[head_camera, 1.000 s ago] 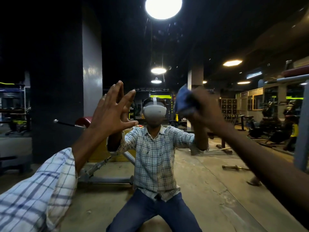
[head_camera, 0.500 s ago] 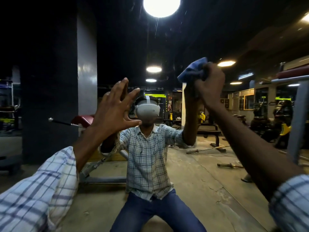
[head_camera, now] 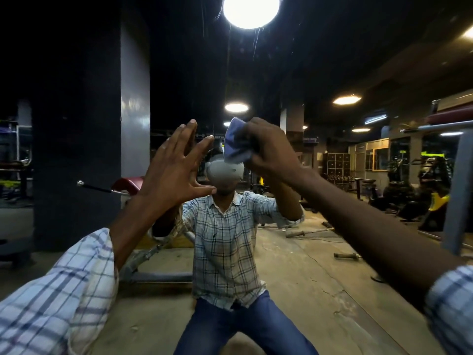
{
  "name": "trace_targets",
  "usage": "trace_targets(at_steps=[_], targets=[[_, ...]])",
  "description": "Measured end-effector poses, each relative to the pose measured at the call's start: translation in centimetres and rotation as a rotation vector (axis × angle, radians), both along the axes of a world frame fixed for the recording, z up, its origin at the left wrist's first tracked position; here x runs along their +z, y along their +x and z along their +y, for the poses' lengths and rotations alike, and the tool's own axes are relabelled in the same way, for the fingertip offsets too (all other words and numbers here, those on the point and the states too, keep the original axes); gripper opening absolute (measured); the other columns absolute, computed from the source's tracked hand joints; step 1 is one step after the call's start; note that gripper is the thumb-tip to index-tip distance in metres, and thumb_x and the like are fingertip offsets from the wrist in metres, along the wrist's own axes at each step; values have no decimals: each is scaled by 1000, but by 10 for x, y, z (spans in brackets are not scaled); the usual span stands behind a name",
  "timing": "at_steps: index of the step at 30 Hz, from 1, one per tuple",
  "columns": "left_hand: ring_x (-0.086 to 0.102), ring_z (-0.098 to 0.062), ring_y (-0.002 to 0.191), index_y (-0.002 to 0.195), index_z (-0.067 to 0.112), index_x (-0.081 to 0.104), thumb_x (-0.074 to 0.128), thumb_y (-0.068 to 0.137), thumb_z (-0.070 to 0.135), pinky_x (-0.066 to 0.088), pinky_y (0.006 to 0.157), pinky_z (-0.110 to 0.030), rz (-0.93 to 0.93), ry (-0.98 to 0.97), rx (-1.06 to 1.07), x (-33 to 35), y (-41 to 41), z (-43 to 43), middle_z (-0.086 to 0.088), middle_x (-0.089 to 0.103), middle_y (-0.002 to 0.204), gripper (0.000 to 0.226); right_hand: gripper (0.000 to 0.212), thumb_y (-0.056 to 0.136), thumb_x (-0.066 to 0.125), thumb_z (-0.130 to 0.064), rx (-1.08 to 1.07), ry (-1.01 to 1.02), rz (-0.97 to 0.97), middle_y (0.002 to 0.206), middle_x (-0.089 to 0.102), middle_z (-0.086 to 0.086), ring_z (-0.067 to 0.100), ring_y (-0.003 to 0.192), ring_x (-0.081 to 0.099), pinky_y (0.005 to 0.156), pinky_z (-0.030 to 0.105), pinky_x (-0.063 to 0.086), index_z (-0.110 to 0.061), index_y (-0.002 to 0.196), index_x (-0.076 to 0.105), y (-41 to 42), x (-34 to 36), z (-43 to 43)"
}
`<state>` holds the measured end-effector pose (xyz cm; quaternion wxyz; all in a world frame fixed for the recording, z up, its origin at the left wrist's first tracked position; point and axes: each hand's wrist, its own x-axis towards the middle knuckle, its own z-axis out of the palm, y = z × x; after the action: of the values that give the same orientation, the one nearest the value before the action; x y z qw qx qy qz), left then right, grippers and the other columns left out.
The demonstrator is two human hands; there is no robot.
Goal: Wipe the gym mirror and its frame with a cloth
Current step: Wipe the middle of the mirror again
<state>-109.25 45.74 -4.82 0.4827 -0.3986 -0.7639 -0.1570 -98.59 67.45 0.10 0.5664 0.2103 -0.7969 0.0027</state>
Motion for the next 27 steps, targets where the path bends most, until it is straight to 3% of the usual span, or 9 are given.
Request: trace_targets(at_steps=[2,5,7,10,12,13,17,22,27], targets=[[-6,-26,160,165,33,18,80,71,70,15,126,-56,5,-3,1,0,1,-1,-3,-11,174,118,20,86,69,-20,-49,30,28,97,53,-9,-2,82,47,77,9,37,-19,105,63,6,15,10],[-6,-27,160,165,33,18,80,71,71,13,126,-54,12,2,3,-1,2,-2,-3,-11,174,118,24,83,66,-12,-140,-439,344,102,58,-1,7,91,53,83,25,51,-10,107,65,15,51,33],[-6,-27,160,165,33,19,80,71,71,14,126,-55,12,8,3,-1,2,-2,-4,-11,174,118,27,84,67,-9,-129,-583,383,108,61,3,5,93,54,89,25,52,-9,112,66,9,47,28],[-4,-29,160,164,32,21,82,70,69,16,125,-56,4,7,3,-1,4,-3,-4,-10,174,118,23,85,69,-13,-16,-168,122,102,59,-3,-4,85,52,80,13,47,-12,107,67,-2,12,-2],[-4,-29,160,164,31,21,83,70,68,15,125,-56,4,-2,5,0,5,-5,-5,-10,174,118,23,85,75,-15,-72,32,-17,101,56,-5,-2,83,48,77,11,44,-15,105,64,0,-1,-1],[-4,-29,160,164,31,22,83,71,68,15,125,-56,5,-8,6,0,5,-7,-5,-10,174,118,24,86,76,-17,-82,13,14,102,55,-5,0,87,49,78,10,43,-15,105,62,2,2,5],[-5,-29,160,165,32,21,82,72,66,12,125,-57,-5,3,0,1,-1,-17,-5,-10,174,117,23,87,74,-13,-40,-412,285,105,57,-2,5,92,53,85,20,51,-12,106,61,3,-8,9],[0,-31,160,164,27,26,84,72,64,17,126,-57,32,-1,-26,-1,-11,-28,-8,-4,174,114,34,82,77,-19,-98,32,-154,110,60,1,10,96,58,84,25,56,-14,112,61,-3,-65,-4],[3,-32,160,163,24,30,82,73,64,19,126,-58,71,11,-82,-2,-21,-36,-10,0,174,111,32,84,73,-25,-105,-357,156,109,57,-1,4,96,52,83,15,48,-12,109,60,11,-77,14]])
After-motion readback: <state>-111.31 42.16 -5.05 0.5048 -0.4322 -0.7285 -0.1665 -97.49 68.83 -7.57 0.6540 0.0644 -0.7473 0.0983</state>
